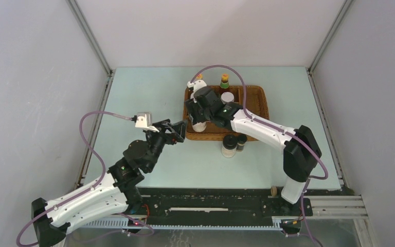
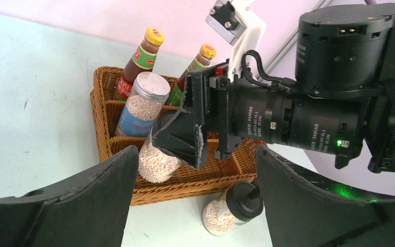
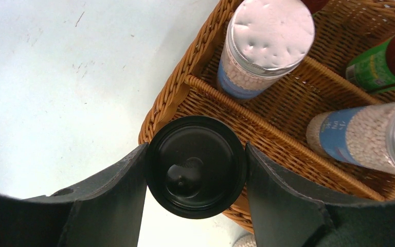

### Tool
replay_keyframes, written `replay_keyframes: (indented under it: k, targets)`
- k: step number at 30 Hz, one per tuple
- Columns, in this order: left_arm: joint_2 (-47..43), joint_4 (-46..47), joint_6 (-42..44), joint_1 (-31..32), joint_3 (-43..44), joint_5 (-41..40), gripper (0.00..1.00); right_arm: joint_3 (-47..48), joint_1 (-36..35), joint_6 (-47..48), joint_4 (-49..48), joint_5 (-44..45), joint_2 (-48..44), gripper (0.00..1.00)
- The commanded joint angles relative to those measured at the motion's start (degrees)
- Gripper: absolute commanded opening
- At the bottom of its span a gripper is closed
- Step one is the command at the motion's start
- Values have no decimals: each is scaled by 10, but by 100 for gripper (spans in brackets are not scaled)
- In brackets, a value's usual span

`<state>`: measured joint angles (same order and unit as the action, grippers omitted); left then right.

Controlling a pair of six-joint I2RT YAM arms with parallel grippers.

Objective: Organize the condiment bottles
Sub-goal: Place the bottle in the storage box.

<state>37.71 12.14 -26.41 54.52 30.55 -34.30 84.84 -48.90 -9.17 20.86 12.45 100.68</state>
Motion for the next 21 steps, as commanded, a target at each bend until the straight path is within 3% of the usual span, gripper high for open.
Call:
replay_keyframes:
  k: [1,21]
  targets:
    - [-4,4,18,2,-19,-4,87,39,7,7,-53,-16,11,0]
    - [-1,-1,33,2,-26,-9,88,5,24,-9,-111,-40,54,0]
